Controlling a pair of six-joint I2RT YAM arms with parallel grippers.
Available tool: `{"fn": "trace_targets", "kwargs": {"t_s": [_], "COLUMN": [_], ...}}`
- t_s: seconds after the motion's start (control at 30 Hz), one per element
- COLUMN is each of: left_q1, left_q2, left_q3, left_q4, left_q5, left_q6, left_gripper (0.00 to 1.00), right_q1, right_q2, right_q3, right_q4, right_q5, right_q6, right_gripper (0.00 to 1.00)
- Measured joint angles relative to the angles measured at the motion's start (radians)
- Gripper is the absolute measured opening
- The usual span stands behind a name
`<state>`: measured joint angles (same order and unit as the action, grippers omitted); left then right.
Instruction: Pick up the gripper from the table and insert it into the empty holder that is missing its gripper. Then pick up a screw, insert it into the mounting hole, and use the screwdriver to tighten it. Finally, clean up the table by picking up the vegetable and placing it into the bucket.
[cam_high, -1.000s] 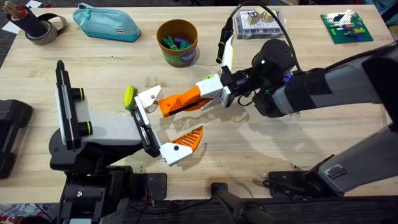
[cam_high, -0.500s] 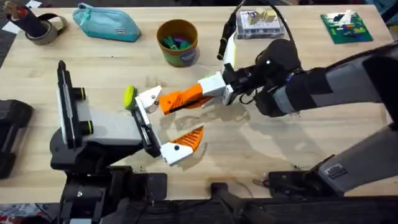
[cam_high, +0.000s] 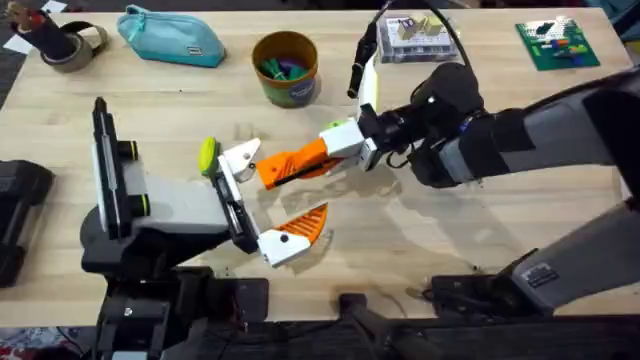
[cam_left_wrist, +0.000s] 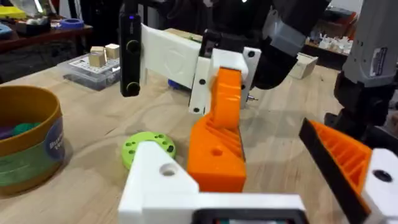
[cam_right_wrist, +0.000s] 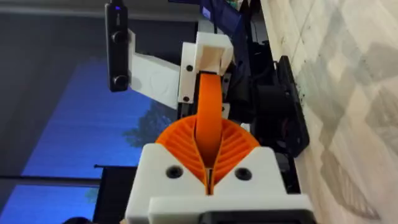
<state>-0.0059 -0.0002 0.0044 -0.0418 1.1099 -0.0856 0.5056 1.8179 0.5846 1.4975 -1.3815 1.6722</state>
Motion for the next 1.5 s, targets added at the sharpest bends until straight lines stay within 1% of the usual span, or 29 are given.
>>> {"fn": "trace_targets", "kwargs": {"t_s": [0.23, 0.47, 1.0, 1.5], "left_q1": [0.0, 0.0, 0.0, 0.0], "left_q2": [0.0, 0.0, 0.0, 0.0], "left_q3": [0.0, 0.0, 0.0, 0.0], "left_q4": [0.0, 0.0, 0.0, 0.005], "left_q5": [0.005, 0.017, 0.02, 0.019], "left_q6": [0.0, 0.0, 0.0, 0.002], "left_gripper": [0.985, 0.985, 0.985, 0.985], "right_q1": [0.002, 0.025, 0.026, 0.026], "right_q2": [0.0, 0.0, 0.0, 0.0], "right_q3": [0.0, 0.0, 0.009, 0.029], "right_q4": [0.0, 0.0, 0.0, -0.003], "right_q5": [0.0, 0.0, 0.005, 0.004], "right_q6": [0.0, 0.0, 0.055, 0.056], "right_gripper": [0.018, 0.016, 0.018, 0.017]}}
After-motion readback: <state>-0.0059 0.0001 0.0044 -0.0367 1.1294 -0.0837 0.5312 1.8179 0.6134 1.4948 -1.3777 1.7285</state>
